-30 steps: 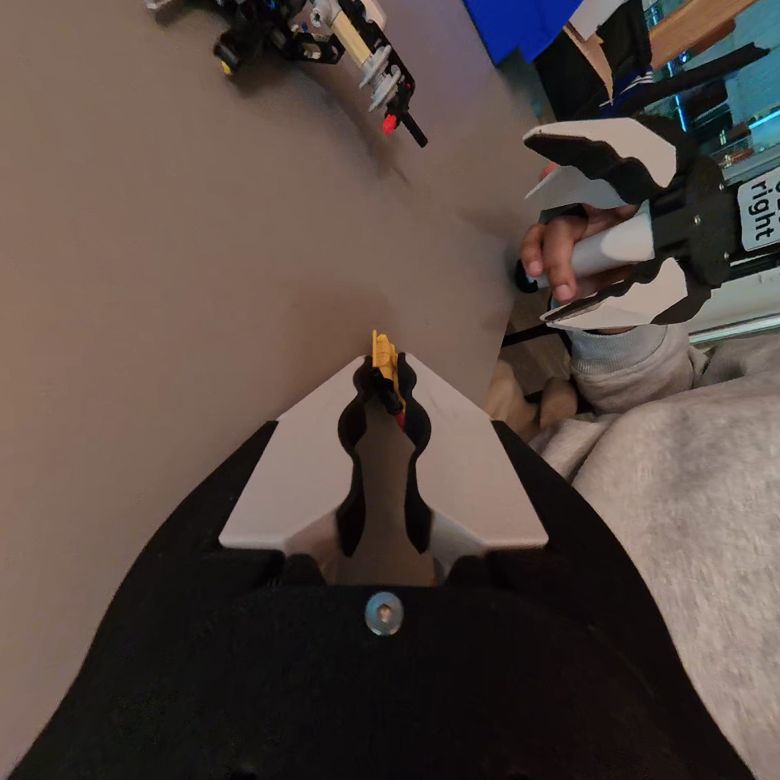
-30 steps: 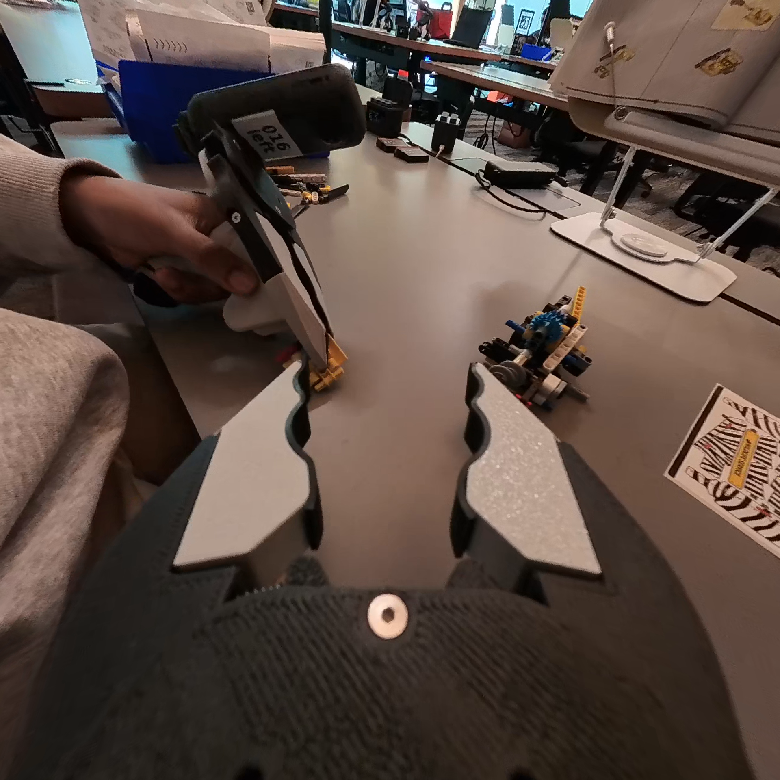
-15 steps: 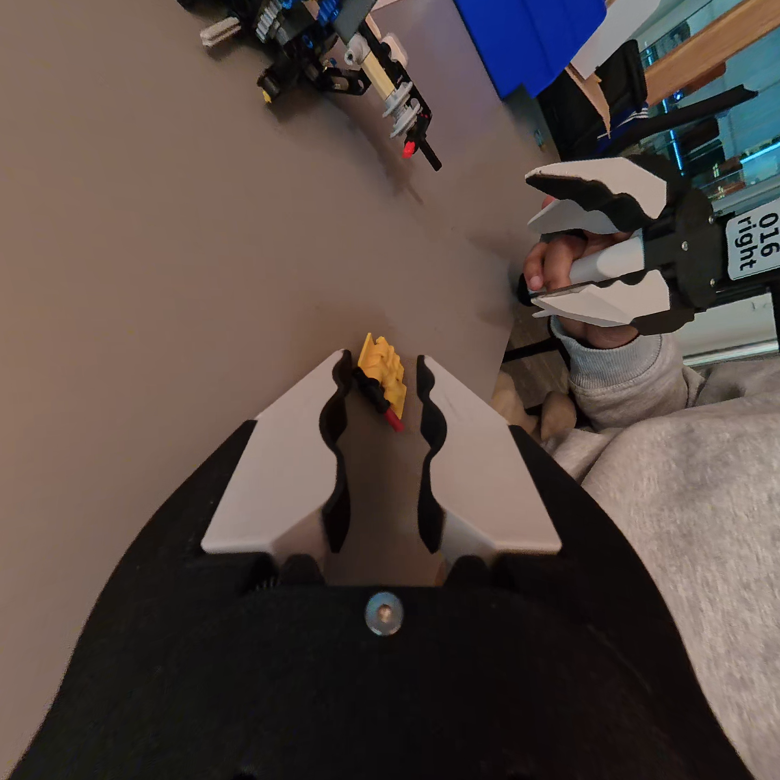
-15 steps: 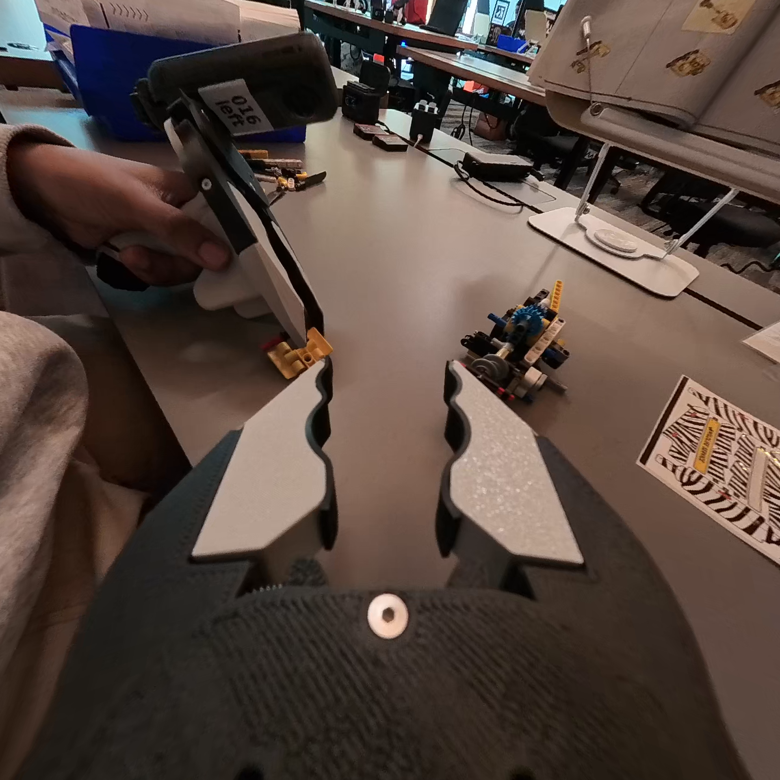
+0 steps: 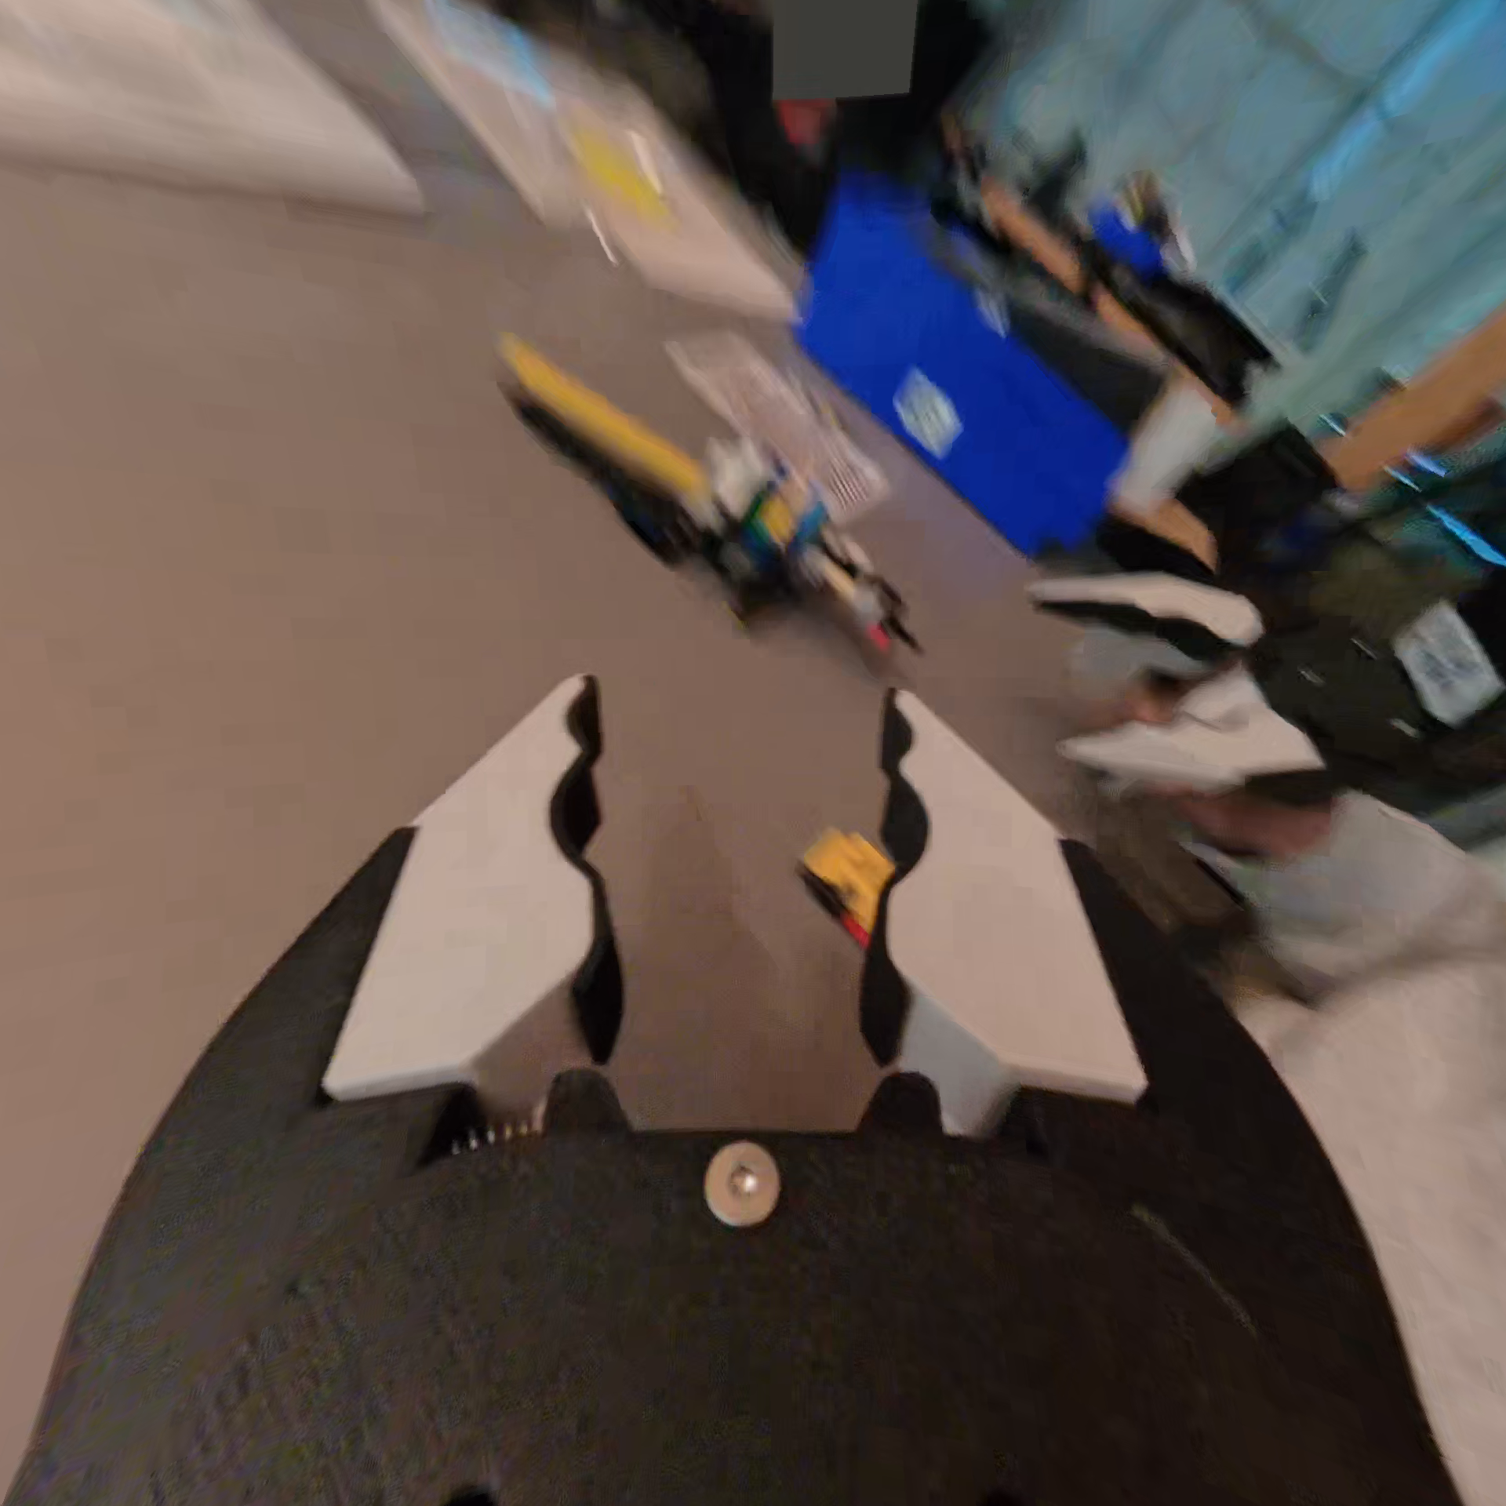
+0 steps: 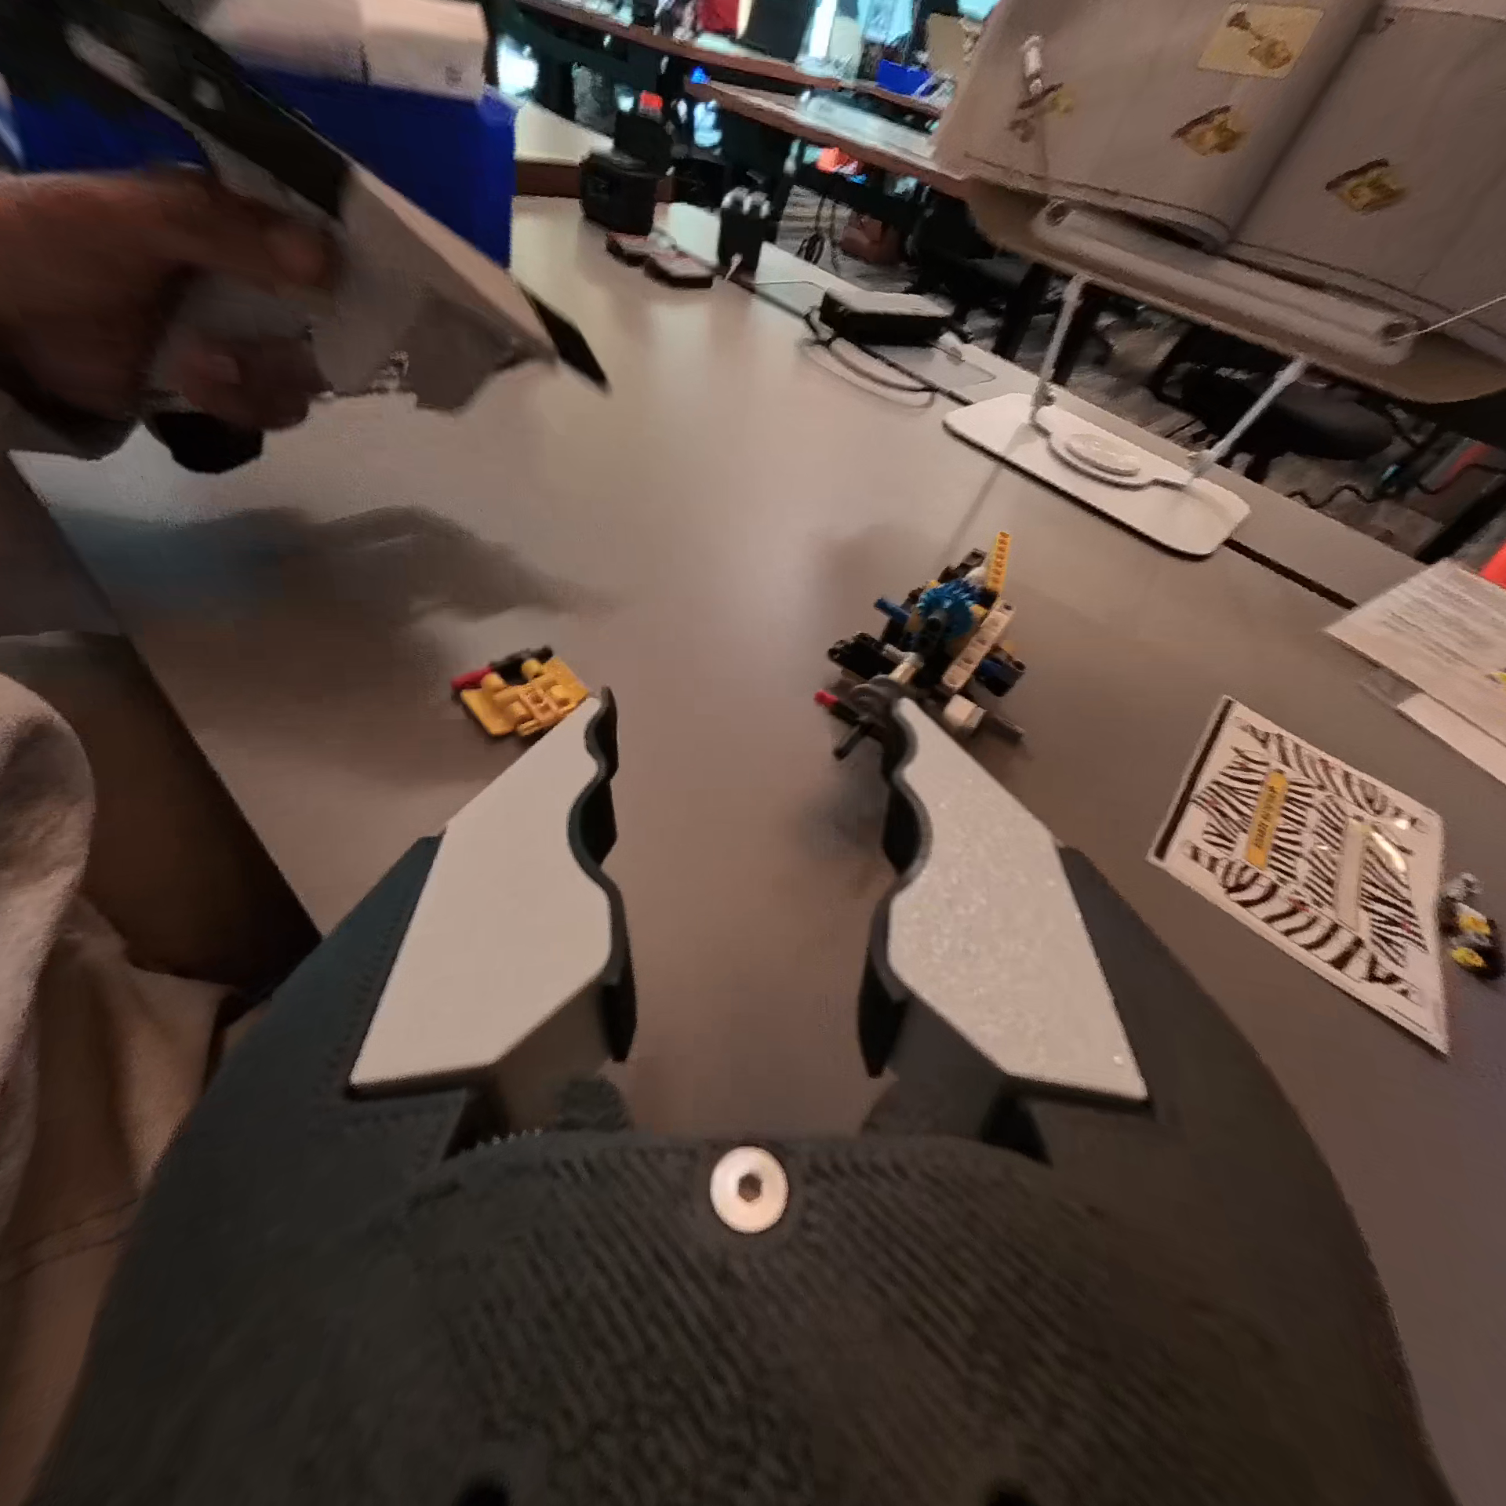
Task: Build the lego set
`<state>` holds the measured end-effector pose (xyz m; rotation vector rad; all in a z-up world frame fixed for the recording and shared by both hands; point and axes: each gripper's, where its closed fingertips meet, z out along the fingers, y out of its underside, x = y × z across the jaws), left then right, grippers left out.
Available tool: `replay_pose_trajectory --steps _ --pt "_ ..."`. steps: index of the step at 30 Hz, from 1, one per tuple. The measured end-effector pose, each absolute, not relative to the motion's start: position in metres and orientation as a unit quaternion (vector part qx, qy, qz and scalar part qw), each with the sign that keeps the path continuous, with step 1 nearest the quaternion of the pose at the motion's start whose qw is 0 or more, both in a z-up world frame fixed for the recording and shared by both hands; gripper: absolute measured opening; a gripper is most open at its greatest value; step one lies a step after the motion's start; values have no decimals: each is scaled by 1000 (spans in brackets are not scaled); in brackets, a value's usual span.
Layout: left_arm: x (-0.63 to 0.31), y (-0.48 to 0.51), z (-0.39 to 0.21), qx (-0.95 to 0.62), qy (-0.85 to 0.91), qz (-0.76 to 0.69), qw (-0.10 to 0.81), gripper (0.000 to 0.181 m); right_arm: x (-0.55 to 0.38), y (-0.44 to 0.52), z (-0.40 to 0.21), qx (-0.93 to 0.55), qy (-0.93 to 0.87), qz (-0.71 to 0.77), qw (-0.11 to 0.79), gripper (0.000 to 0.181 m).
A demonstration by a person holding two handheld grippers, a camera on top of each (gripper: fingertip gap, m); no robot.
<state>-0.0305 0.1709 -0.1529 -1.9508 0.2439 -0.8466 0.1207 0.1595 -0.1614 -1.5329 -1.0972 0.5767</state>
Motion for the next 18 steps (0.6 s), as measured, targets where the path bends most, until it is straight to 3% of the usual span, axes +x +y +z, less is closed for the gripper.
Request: replay_pose_trajectory --steps 1,4,6,11,12,14,15,18 --pt "-63 176 -131 -779 81 -298 546 79 124 162 -154 -647 -451 250 562 64" --pt "-165 158 -76 -721 -2 -203 662 84 140 162 -115 -614 -373 353 600 47" --pt "-218 130 -60 -692 -60 -168 699 85 157 172 -100 -609 -310 412 603 40" --pt "-277 41 -69 -673 -148 -37 723 81 232 228 -100 -651 -181 401 619 47" --pt "-281 29 -78 -676 -160 -16 719 77 245 233 -98 -648 -156 411 622 45" --pt "-288 21 -85 -670 -177 0 721 35 253 238 -103 -654 -139 415 617 20" --pt "-290 24 -92 -686 -185 -2 703 27 249 239 -107 -660 -148 409 613 17" --pt "-279 39 -116 -738 -164 -41 653 27 215 235 -121 -678 -218 369 597 27"
